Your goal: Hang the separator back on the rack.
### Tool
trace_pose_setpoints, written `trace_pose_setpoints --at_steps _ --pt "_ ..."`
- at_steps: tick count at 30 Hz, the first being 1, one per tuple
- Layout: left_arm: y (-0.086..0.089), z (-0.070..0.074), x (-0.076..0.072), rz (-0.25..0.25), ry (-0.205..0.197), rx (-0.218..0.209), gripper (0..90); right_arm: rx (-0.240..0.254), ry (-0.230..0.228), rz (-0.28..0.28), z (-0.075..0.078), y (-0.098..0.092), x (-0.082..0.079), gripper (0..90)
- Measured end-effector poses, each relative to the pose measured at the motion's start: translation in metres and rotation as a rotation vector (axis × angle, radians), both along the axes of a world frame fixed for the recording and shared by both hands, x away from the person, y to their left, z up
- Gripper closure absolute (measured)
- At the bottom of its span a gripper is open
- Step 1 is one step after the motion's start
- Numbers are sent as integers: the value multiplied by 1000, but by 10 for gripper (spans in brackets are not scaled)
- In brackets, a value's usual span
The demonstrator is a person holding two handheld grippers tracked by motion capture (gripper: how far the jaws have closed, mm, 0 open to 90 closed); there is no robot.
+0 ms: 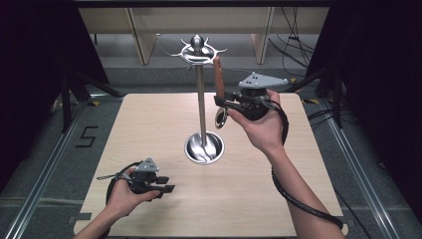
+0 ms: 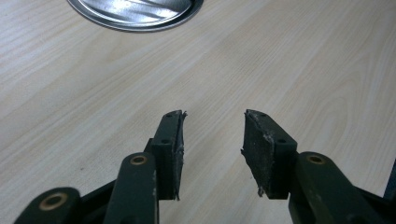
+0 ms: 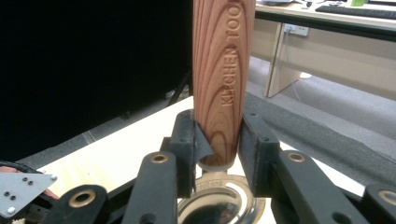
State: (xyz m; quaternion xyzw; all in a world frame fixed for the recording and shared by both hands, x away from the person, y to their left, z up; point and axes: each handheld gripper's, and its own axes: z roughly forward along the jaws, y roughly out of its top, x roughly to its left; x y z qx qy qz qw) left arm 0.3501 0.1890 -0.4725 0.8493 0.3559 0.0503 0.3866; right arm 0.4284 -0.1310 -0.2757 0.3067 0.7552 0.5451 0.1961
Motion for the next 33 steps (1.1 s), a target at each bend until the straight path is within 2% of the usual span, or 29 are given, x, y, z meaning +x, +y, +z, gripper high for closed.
trace_pose_setpoints --at_steps 3,5,7,14,16,17,19,21,22,26,27,31,33 --pt "0 0 0 -7 1 1 573 -13 -23 -1 0 1 2 699" --pt "0 1 0 -7 0 0 573 -7 -6 -12 0 4 1 699" --pt "0 1 0 -6 1 0 573 -13 -18 -15 1 4 2 699" --pt "0 1 0 -6 0 2 575 -22 -14 -29 2 7 1 699" --pt "0 1 0 -6 -1 1 575 -18 4 -38 1 9 0 699" --pt "0 1 0 -6 -1 1 575 -27 -13 -35 1 9 1 699" --pt "0 1 0 -5 -1 0 575 -36 -8 -50 1 10 1 699" --pt "1 1 0 -4 -1 -1 575 -44 -24 -48 1 10 2 699" --pt "1 1 0 -4 -1 -1 575 -36 1 -55 2 12 0 699" --pt "1 1 0 -9 -2 0 576 -28 16 -67 1 14 0 699" --pt "0 1 0 -9 -1 0 576 -37 -6 -67 1 15 1 699" --pt "0 1 -1 -11 0 1 576 -28 -1 -79 -1 17 1 698" --pt "0 1 -1 -10 -1 0 576 -45 -11 -81 -1 17 0 697"
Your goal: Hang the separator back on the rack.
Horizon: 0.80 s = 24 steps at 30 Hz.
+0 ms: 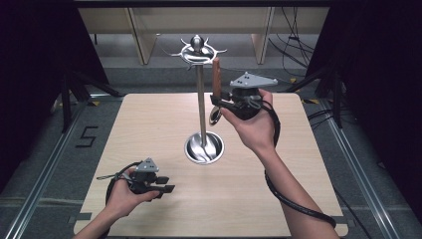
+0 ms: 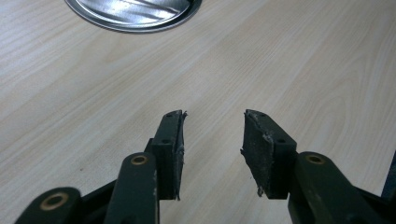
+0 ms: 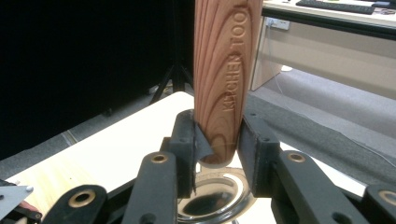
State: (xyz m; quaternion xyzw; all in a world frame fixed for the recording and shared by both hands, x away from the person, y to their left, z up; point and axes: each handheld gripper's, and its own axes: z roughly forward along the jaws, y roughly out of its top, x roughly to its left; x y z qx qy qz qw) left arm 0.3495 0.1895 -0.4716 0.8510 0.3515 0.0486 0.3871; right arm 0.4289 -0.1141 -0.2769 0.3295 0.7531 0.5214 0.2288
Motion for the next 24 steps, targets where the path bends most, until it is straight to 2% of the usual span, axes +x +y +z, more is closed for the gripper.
trace_pose_setpoints --at_steps 8,11,12,13,14,15,16,18,20,23,24 --pt "0 0 0 -1 0 1 576 -10 11 -4 -1 2 -1 695" --pt "0 0 0 1 -2 1 576 -21 14 -10 -1 3 -1 694" --pt "1 1 1 -7 -4 13 576 -36 6 -10 -1 3 -1 693" --pt "0 1 0 -1 -3 4 576 -36 -7 -20 -2 4 0 693" --pt "0 0 0 -1 -2 -1 576 -45 7 -11 -1 4 -1 693" --pt "0 1 0 -9 -3 11 576 -43 19 -23 -1 4 -2 692" --pt "0 1 0 -10 -2 11 576 -55 6 -28 -1 4 -1 691" --pt "0 1 0 -11 -3 12 576 -55 1 -30 -3 5 -2 689" --pt "0 1 0 2 -6 1 576 -38 25 -26 -3 5 -3 688" --pt "1 2 0 -7 -6 8 576 -50 18 -29 -3 6 -4 677" --pt "0 1 0 2 -3 -6 576 -48 16 -29 -3 6 -4 669"
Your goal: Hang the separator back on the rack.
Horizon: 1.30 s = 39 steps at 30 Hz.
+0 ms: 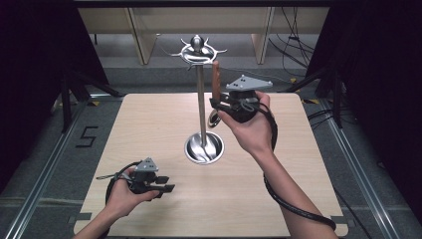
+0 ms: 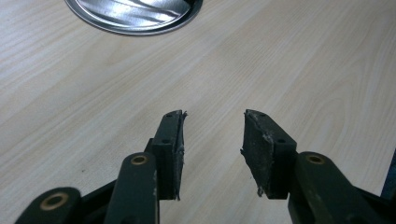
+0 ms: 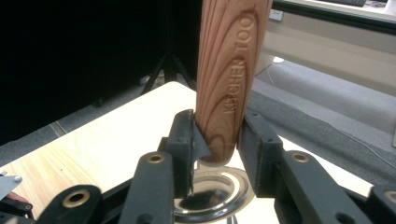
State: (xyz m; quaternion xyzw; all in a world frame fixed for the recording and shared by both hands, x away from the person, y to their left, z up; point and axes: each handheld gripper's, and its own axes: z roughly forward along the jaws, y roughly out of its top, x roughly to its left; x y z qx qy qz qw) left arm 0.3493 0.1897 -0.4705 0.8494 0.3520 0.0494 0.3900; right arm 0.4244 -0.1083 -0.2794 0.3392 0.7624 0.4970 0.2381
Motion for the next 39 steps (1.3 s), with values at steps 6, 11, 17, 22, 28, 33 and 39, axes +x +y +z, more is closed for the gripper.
trace_pose_setpoints --at_steps 6,11,17,22,28,33,39 --pt "1 0 0 -10 -4 13 576 9 -22 16 2 -4 -3 589" --pt "0 0 0 0 -1 3 576 -18 -59 40 4 -10 -5 495" --pt "0 0 0 3 -2 3 574 -22 -63 43 6 -22 -11 452" --pt "1 0 1 1 -4 15 571 -41 -63 36 7 -36 -16 444" --pt "1 -1 1 4 -8 20 559 -53 -33 39 6 -52 -24 434" --pt "2 -1 2 9 -6 18 545 -74 -54 14 4 -63 -28 430" --pt "2 -1 1 34 -13 14 518 -120 -54 -4 -2 -83 -37 431"
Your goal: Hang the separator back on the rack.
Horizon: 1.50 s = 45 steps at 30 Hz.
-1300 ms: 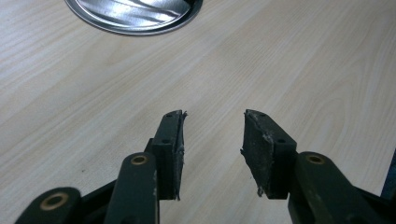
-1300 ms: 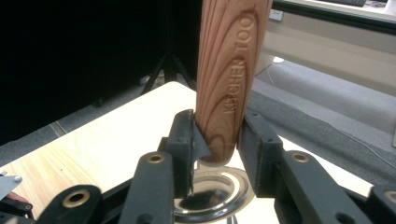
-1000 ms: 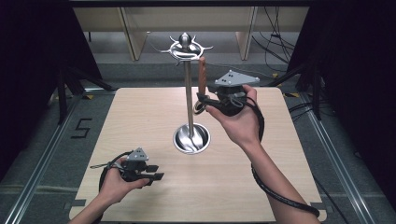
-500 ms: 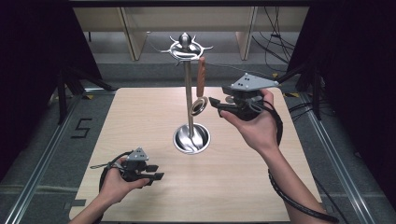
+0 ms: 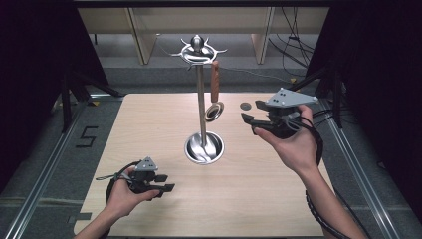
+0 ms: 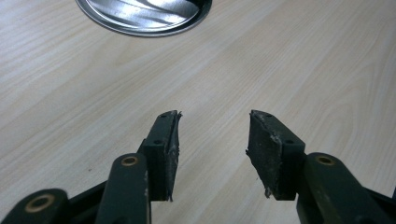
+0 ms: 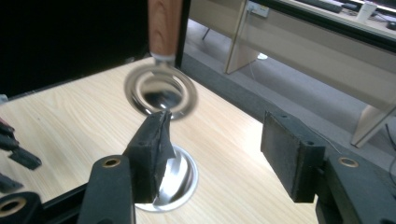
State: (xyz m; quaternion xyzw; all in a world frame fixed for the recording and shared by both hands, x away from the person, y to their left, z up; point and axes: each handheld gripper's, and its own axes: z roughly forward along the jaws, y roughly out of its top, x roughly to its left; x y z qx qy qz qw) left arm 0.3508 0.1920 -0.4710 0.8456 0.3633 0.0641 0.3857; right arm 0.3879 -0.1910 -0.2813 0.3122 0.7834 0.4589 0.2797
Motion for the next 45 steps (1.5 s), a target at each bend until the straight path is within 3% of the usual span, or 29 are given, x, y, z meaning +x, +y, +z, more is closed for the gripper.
trace_pose_setpoints --at_steps 11,16,25,26,33,38,40,45 --pt "0 0 0 27 2 -20 504 -12 38 -50 -14 -33 -14 416" --pt "2 0 1 35 -5 0 502 -17 65 -82 -24 -48 -20 405" --pt "1 0 0 46 3 -29 501 -2 131 -135 -53 -69 -26 396" --pt "1 0 1 40 1 -21 501 -10 157 -134 -55 -72 -27 396" --pt "3 0 1 31 4 -12 500 -16 160 -166 -74 -89 -29 394" --pt "2 -1 1 37 8 -19 500 -13 194 -192 -89 -101 -30 393" --pt "3 -1 2 32 9 -13 500 -1 227 -214 -97 -106 -32 393" --pt "2 -1 2 34 13 -12 500 -5 246 -244 -113 -120 -31 393"
